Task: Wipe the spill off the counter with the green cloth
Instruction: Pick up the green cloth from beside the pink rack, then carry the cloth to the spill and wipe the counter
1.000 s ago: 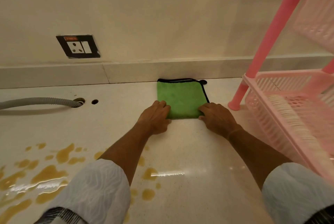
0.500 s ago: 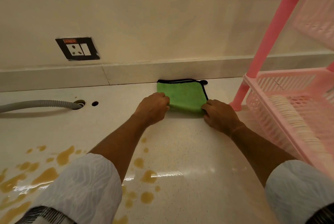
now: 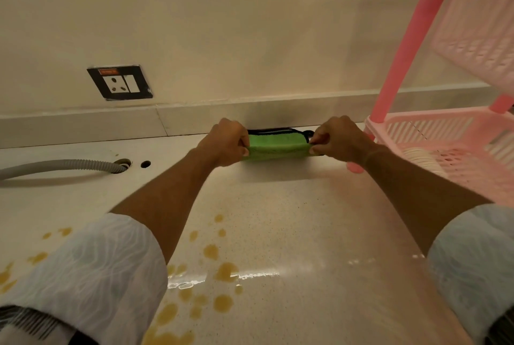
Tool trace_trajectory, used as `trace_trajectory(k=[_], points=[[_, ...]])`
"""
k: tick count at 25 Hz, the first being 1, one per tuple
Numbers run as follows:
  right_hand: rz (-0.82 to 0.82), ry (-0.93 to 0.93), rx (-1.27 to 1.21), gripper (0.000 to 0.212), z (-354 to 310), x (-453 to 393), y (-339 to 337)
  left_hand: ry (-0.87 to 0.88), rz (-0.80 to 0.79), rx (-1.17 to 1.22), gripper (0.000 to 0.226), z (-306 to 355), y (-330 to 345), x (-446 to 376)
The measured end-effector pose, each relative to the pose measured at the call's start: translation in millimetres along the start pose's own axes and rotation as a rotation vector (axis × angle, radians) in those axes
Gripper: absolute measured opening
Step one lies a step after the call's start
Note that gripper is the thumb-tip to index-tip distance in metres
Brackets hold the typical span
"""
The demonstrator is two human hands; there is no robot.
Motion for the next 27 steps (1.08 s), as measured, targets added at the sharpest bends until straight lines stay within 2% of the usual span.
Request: trace_trajectory(k=[9,16,21,27], points=[[-0.196,0.094,-0.170,0.010,-48,-10,-59,-0.178,-0.055,0.287,0.014,-8,-80,9],[-0.456,0.217,-0.246,0.022,-92,21,-77,-0.285,-0.179,0.448,0.012,2,-121,46],[-0.466,0.227,-0.249,0.031,-118,40,-79,-0.346,-0.177,0.470,0.013,11,-139,80],[-0.428,0.173,-0.222,0.028,-153,63,-74,-0.429,-0.136,0.446,0.014,15,-156,128]])
Point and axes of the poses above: each hand's wrist, its own x-axis away from the middle knuckle, its own y-axis out of the palm, z = x × y, the point moved 7 cm from there along -x, towards the middle knuckle, and after that the axes turned 11 degrees about y, right-handed, at the moved point
